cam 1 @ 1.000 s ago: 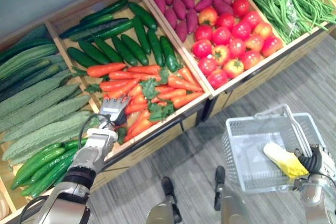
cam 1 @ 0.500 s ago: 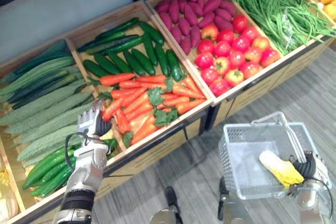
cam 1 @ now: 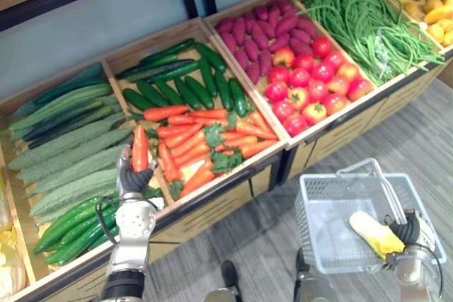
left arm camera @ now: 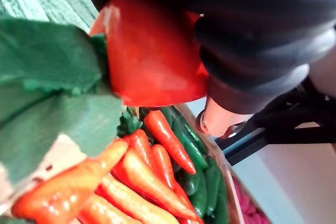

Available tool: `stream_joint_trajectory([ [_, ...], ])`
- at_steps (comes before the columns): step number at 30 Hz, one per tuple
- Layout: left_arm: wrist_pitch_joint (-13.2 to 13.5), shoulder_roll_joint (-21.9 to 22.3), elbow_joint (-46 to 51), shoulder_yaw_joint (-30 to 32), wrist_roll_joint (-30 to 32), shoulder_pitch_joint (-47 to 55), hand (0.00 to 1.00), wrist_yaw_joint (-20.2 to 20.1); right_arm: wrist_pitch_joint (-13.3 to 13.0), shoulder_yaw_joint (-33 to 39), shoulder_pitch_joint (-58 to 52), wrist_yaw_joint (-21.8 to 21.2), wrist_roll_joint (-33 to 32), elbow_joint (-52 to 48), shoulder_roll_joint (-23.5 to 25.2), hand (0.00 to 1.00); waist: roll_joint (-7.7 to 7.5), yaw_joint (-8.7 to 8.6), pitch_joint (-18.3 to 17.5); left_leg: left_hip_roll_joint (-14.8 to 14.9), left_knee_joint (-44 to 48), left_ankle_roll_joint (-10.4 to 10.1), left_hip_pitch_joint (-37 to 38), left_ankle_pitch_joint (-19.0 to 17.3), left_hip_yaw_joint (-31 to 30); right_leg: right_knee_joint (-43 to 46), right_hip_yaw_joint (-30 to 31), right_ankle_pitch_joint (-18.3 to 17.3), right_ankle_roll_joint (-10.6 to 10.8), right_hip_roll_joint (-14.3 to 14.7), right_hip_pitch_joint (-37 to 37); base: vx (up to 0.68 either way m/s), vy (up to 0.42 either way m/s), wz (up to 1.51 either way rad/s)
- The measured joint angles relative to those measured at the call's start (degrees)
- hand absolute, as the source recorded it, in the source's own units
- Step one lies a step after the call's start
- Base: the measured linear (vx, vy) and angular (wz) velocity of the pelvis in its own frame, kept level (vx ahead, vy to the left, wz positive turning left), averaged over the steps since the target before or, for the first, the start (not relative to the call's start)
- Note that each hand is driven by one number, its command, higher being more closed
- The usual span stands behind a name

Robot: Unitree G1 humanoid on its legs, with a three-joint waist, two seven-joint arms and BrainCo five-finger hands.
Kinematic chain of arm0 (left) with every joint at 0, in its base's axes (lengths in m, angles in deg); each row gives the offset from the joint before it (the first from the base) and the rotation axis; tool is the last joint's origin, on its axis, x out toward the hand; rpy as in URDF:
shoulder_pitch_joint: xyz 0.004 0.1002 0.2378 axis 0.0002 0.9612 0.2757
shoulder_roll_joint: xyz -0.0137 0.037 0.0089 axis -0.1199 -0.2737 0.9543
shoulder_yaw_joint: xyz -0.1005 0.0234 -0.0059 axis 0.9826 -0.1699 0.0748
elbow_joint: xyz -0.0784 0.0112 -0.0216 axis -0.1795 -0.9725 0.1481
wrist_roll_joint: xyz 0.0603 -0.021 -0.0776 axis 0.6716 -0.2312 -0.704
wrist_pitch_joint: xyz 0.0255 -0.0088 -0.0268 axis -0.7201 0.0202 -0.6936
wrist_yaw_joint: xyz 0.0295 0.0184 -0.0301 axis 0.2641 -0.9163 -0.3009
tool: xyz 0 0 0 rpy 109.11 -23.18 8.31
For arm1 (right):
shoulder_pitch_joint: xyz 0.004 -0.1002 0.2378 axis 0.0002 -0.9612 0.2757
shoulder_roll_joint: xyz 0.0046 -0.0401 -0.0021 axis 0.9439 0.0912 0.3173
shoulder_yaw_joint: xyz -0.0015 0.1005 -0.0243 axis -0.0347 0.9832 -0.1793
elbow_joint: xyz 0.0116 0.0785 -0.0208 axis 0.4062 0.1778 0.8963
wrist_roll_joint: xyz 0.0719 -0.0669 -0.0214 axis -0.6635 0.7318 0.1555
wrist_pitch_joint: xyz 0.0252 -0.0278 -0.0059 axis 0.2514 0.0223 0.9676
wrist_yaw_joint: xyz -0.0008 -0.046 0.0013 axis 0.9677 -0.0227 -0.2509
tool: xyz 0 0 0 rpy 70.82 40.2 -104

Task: Pick vegetable in the basket

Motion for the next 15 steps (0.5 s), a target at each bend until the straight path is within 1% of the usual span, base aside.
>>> stream_joint_trajectory([
  [3,0.0,1.5,2.1,-2.6,-1.6,0.8,1.0,-0.9,0.0,-1.2,0.3,-0.4,0.0,0.0,0.0,1.0,-0.11,-0.08,-0.4,0.0,0.0,0.0,0.1,0.0,0.0,-0.1,0.0,0.0,0.0,0.0,0.1,0.0,0.0,0.0],
  [7,0.3,3.4,4.9,-7.1,-1.3,1.9,1.0,-2.8,0.1,-2.0,0.4,-1.1,0.0,0.1,0.5,1.0,-0.25,-0.08,-0.5,0.0,0.0,-0.1,0.9,-0.1,0.0,-0.4,0.0,0.0,0.0,0.1,1.0,0.0,0.0,0.0],
  [8,0.4,3.5,5.3,-9.0,-1.0,2.0,1.0,-3.7,0.1,-2.5,0.4,-1.1,0.0,0.1,0.6,1.0,-0.41,-0.1,-0.9,0.0,0.0,-0.1,0.9,-0.1,0.0,-0.6,0.0,0.1,0.1,0.1,1.1,0.0,0.0,0.0],
  [10,0.5,3.5,5.7,-10.6,-0.5,2.0,1.0,-4.2,0.1,-2.8,0.5,-1.1,0.0,0.1,0.6,1.0,-0.55,-0.1,-1.0,0.0,0.0,-0.1,0.9,-0.1,0.0,-0.7,0.0,0.1,0.1,0.1,1.2,0.0,0.0,0.0],
  [12,0.6,3.6,6.8,-13.9,1.2,2.1,1.0,-5.9,0.1,-3.2,0.4,-1.3,0.0,0.1,0.6,1.0,-0.75,-0.1,-1.6,0.1,0.0,-0.1,1.0,-0.1,0.0,-0.9,0.0,0.2,0.2,0.1,1.4,0.0,0.0,0.0],
  [15,0.7,3.5,7.5,-17.5,1.7,2.1,1.0,-7.5,0.2,-4.2,0.2,-2.2,0.0,0.1,0.6,1.0,-0.89,-0.15,-2.5,0.1,0.0,-0.1,1.5,-0.2,0.1,-1.2,0.0,0.2,0.2,0.1,2.0,0.0,0.0,0.0],
])
